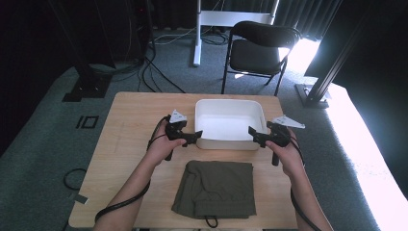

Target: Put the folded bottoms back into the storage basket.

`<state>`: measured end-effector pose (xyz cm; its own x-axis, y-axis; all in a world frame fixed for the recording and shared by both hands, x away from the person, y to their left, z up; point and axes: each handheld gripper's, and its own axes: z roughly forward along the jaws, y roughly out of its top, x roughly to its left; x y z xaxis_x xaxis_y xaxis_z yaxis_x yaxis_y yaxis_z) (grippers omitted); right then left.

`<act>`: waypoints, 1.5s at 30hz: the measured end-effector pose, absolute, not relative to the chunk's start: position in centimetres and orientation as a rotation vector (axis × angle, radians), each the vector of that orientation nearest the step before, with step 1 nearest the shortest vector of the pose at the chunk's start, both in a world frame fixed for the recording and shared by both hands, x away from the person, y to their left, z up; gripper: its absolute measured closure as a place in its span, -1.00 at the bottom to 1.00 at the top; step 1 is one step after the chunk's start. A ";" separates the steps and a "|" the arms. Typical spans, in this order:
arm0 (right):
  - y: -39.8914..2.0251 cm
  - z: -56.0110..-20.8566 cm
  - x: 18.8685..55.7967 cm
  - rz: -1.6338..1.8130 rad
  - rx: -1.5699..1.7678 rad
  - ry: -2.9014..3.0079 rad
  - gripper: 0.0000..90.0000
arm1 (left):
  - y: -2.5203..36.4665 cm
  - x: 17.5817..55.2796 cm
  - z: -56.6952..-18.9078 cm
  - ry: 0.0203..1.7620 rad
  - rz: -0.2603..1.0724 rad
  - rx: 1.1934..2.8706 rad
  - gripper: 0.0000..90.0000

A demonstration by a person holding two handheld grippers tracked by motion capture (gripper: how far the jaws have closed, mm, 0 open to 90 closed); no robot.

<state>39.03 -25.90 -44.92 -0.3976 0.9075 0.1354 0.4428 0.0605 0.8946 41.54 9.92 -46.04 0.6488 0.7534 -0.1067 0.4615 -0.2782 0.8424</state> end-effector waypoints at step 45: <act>-23.9 -51.1 30.0 1.273 1.332 1.991 -0.70 | 9.8 33.2 -50.4 0.930 0.302 2.071 -0.63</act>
<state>30.02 -23.92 -51.07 -0.4494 0.8832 0.1346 0.4927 0.1193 0.8620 33.22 9.78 -50.38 0.6978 0.7082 -0.1076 0.5097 -0.3853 0.7693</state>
